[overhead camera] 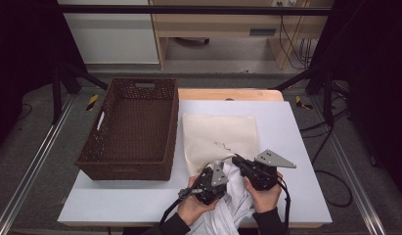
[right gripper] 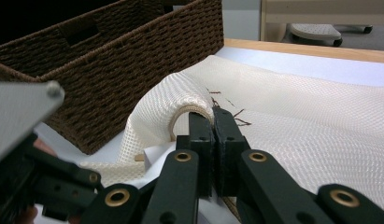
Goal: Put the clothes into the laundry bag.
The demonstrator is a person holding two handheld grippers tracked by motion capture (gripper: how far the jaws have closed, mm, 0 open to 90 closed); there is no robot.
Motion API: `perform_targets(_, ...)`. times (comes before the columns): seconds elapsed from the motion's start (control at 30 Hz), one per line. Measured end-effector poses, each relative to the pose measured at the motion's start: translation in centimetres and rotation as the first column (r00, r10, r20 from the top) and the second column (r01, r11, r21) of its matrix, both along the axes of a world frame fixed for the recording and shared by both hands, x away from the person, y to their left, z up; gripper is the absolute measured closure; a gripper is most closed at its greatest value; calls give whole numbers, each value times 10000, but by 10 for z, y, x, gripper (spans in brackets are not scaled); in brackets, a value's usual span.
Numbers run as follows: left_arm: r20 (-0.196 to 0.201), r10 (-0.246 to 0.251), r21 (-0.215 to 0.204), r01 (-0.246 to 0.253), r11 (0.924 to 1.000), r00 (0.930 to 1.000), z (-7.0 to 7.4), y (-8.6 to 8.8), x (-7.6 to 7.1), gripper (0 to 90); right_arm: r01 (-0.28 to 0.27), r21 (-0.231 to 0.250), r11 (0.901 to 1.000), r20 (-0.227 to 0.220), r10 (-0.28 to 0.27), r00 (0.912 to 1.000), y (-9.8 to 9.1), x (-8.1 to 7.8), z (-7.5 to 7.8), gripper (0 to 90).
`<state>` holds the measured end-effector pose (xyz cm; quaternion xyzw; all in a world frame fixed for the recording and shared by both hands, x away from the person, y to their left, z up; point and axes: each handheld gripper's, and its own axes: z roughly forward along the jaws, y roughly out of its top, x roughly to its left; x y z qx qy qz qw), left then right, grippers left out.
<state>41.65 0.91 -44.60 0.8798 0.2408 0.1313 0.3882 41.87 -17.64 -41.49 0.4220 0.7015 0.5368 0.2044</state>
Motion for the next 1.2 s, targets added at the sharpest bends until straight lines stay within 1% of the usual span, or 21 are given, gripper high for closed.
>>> perform_targets(0.1, 326, 521, 265, -529, 9982, 9981, 2, 2, 11, 817, 12, 51, 10000, 50, -12, 10000, -2, -1, 2, 880)
perform_targets(0.2, 403, 896, 410, -913, 9950, 9952, -4, 4, 23, 815, -45, 126, 9999, 105, 44, 9999, -3, -2, 4, 880)
perform_targets(0.23, 402, 1046, 364, -1060, 9937, 9937, -7, 4, 27, 814, -55, 136, 9999, 126, 54, 9999, -2, -2, 4, 880)
perform_targets(0.3, 251, 1029, 212, -1035, 9944, 9944, -9, 5, 31, 808, -61, 140, 9999, 144, 59, 9999, -1, -3, 4, 880)
perform_targets(0.4, 429, 962, 104, -968, 9953, 9944, -8, 7, 27, 752, -36, 77, 10000, 48, 35, 10000, -1, -1, 2, 880)
perform_targets(0.43, 483, 904, -69, -901, 9959, 9947, -7, 9, 24, 715, -14, 43, 10000, 51, 14, 10000, -1, -1, 2, 880)
perform_targets(0.47, 417, 846, -224, -837, 9962, 9955, -6, 11, 23, 616, 28, 50, 10000, 37, -28, 10000, -2, -1, 2, 880)
perform_targets(0.5, 109, 604, -724, -594, 9956, 9981, -3, 16, 19, 562, 62, 82, 9999, 31, -63, 10000, -2, -1, 2, 880)
perform_targets(0.53, -3, 463, -1047, -461, 9934, 9989, 0, 20, 14, 484, 70, 48, 10000, 66, -70, 10000, -3, -1, 2, 880)
perform_targets(0.57, -9, 403, -1202, -401, 9919, 9992, 2, 23, 11, 436, 102, 91, 9999, 72, -103, 9999, -4, -1, 2, 880)
perform_targets(0.67, 207, 171, -1547, -137, 9879, 9996, 12, 30, -5, 358, 123, 86, 9999, 24, -123, 9999, -4, 0, 2, 880)
perform_targets(0.73, 173, 16, -1652, 13, 9863, 9998, 14, 30, -11, 318, 122, 42, 9999, 66, -122, 9999, -3, 0, 2, 880)
perform_targets(0.8, 68, -199, -1683, 208, 9855, 9998, 12, 24, -14, 305, 131, 30, 9999, 67, -131, 9999, -2, -1, 2, 880)
perform_targets(0.87, 42, -267, -1370, 270, 9902, 9996, 6, 15, -13, 307, 112, 17, 9999, 74, -112, 9999, -1, -1, 2, 879)
perform_targets(0.9, -53, -259, -1160, 251, 9929, 9997, 0, 9, -11, 311, 108, 21, 9999, 78, -108, 9999, -1, -1, 2, 880)
perform_targets(0.97, -255, -345, -966, 319, 9948, 9991, -10, -1, -5, 352, 69, 14, 10000, 69, -69, 10000, -1, -1, 2, 880)
perform_targets(1.03, -708, -450, -1243, 359, 9916, 9965, -15, -5, 1, 517, 33, 26, 10000, 38, -33, 10000, 0, -1, 2, 880)
perform_targets(1.07, -767, -439, -1190, 345, 9923, 9961, -14, -6, 4, 595, 32, 6, 10000, 33, -32, 10000, -1, -1, 1, 880)
perform_targets(1.13, -757, -394, -992, 318, 9946, 9963, -11, -8, 7, 756, 34, 57, 10000, 0, -34, 10000, -1, -1, 1, 880)
perform_targets(1.17, -566, -325, -824, 277, 9962, 9979, -8, -8, 8, 807, 36, 47, 10000, 5, -36, 10000, -1, -1, 1, 880)
perform_targets(1.2, -566, -325, -824, 277, 9962, 9979, -8, -8, 8, 833, 43, 40, 10000, 11, -43, 10000, -1, -1, 2, 881)
